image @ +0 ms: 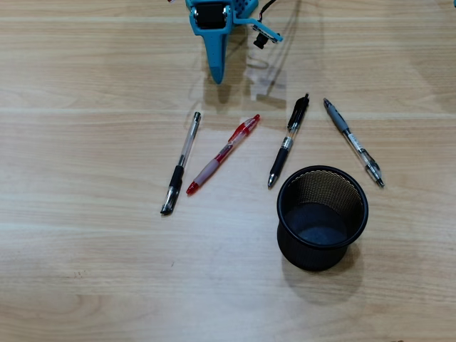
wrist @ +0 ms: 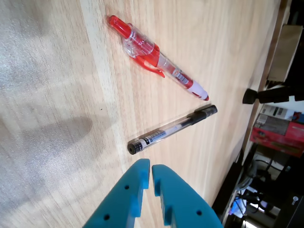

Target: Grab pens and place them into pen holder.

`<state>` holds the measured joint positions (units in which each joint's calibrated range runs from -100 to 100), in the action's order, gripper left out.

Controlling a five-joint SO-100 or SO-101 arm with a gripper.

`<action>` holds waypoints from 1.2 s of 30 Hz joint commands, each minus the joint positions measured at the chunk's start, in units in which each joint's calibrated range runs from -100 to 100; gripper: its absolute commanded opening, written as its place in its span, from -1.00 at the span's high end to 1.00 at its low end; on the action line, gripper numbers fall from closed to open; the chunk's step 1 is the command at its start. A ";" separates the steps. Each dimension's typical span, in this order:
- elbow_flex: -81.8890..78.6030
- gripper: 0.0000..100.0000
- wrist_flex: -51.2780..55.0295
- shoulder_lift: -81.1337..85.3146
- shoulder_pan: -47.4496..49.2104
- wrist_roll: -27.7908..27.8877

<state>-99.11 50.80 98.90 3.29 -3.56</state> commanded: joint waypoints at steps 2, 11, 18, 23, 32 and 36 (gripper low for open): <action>-0.25 0.95 0.09 0.59 -0.50 -0.10; -0.25 0.95 0.09 0.59 -0.50 -0.10; -0.25 0.95 0.09 0.59 -0.50 -0.10; -0.25 0.95 0.09 0.59 -0.50 -0.10; -0.25 0.95 0.09 0.59 0.32 0.11; -0.25 0.95 0.09 0.59 0.69 0.06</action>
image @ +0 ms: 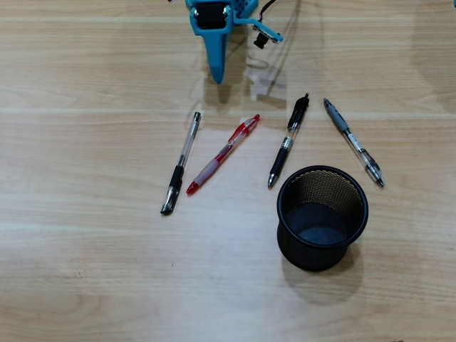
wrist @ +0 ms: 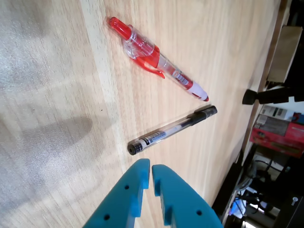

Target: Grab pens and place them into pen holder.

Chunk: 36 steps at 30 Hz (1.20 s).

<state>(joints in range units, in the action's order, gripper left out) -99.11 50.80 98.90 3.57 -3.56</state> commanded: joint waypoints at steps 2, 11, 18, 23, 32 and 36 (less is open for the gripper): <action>-0.25 0.95 0.09 0.59 0.13 -0.15; -0.25 0.95 0.09 0.59 -0.78 0.11; -0.25 0.95 0.09 0.59 -0.88 -0.10; -0.25 0.95 0.09 0.59 -0.97 -0.10; 2.73 0.95 0.18 0.34 -2.98 -0.15; 12.78 0.95 5.37 -2.89 -3.16 -0.15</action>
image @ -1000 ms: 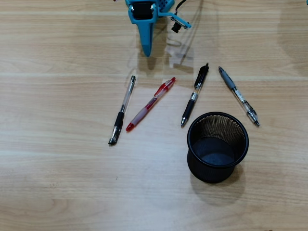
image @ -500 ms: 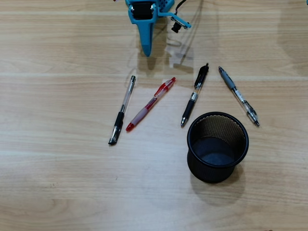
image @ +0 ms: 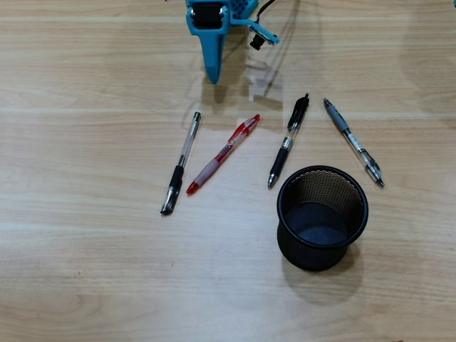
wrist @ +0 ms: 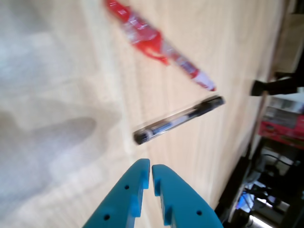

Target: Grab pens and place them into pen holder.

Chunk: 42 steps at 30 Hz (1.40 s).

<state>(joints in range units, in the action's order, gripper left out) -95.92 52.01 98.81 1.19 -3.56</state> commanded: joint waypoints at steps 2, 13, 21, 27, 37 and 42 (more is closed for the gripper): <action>14.92 0.95 6.35 -6.79 -0.78 -0.15; 45.42 0.95 7.36 -38.98 -0.96 -0.31; 59.27 0.95 7.36 -54.95 -4.89 -6.80; 70.49 0.95 7.36 -69.21 -4.25 -20.42; 84.33 0.95 7.90 -86.88 -3.25 -39.37; 91.12 0.95 20.02 -89.68 -3.34 -44.87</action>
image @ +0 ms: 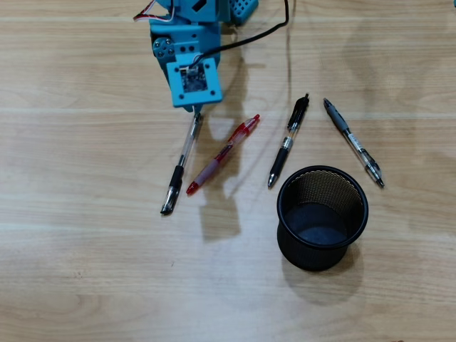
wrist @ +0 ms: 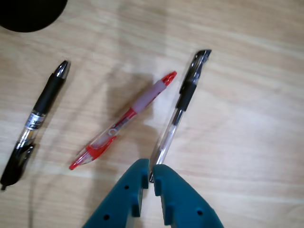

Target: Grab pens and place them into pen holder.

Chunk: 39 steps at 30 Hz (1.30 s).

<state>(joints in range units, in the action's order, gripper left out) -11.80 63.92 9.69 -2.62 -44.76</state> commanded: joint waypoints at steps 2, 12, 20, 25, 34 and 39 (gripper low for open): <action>9.90 0.95 13.67 -1.15 0.20 -5.55; 21.30 0.95 18.50 -8.79 1.75 -7.28; 27.19 0.95 30.34 -12.11 2.21 -11.79; 29.90 0.78 32.25 -14.23 3.03 -13.67; 29.90 0.56 31.98 -18.56 4.31 -14.46; 29.18 0.56 26.15 -22.98 3.85 -14.04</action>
<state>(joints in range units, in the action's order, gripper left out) 15.26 93.79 -11.72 1.19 -58.96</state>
